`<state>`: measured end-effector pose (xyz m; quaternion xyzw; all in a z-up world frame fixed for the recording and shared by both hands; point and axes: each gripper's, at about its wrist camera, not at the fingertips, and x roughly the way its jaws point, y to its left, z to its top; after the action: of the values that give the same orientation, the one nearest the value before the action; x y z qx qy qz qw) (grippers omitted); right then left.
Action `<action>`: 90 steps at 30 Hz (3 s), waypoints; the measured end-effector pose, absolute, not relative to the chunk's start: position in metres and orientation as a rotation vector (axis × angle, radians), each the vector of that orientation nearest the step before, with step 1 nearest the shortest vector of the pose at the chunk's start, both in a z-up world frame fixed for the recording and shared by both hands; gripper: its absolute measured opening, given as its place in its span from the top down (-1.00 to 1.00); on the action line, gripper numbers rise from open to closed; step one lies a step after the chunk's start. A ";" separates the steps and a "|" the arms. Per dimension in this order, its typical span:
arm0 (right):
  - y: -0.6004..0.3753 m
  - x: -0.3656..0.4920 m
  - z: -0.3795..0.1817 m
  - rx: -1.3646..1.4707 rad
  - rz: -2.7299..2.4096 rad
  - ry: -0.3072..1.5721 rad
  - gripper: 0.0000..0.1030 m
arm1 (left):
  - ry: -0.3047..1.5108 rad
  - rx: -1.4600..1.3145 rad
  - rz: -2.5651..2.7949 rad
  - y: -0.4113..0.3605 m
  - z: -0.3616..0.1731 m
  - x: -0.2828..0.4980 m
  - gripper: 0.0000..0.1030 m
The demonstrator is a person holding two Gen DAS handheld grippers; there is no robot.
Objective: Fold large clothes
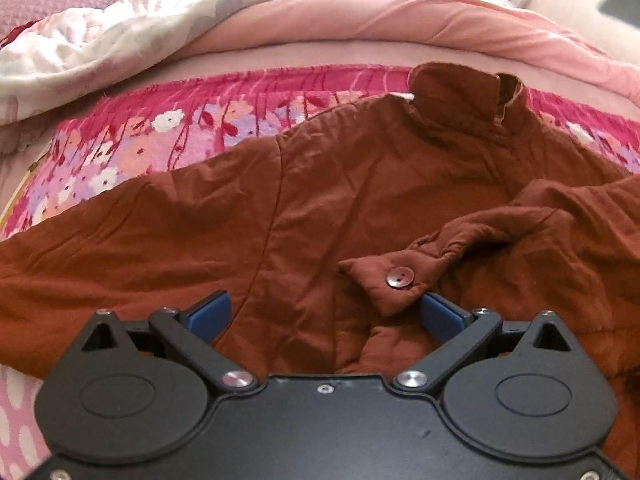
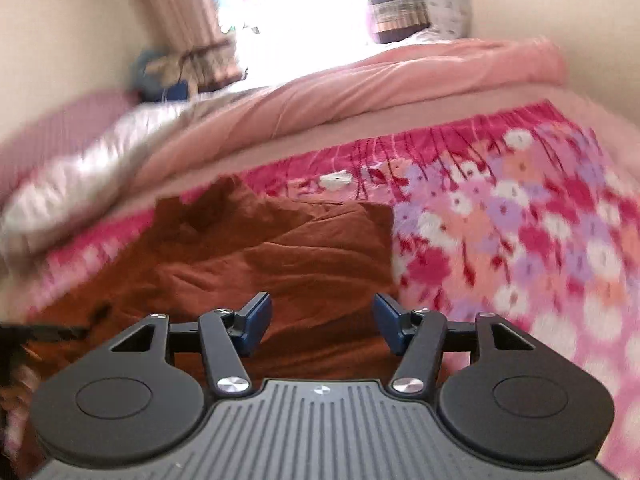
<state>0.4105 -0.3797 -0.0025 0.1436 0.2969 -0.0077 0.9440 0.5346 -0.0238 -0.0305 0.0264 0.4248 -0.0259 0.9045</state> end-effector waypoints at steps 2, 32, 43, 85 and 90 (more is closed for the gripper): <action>-0.386 0.432 -0.009 0.249 0.002 0.643 -0.35 | 0.877 0.047 -0.042 -0.023 -0.030 0.536 -1.00; -0.450 0.453 -0.027 0.260 0.086 0.642 0.61 | 0.739 0.174 -0.072 -0.082 -0.010 0.533 -0.93; -0.423 0.429 -0.067 0.359 0.110 0.793 1.00 | 0.737 0.320 0.017 -0.107 -0.052 0.547 -1.00; -0.393 0.409 -0.053 0.252 0.015 0.766 0.91 | 0.666 0.002 0.096 0.036 -0.020 0.532 -1.00; -0.388 0.405 -0.047 0.265 0.004 0.740 0.68 | 0.622 -0.130 0.395 0.170 -0.008 0.494 -1.00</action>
<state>0.4046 -0.3881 -0.0468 0.1289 0.3607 0.0020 0.9237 0.4937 0.1696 -0.0084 -0.0636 0.3039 0.1929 0.9308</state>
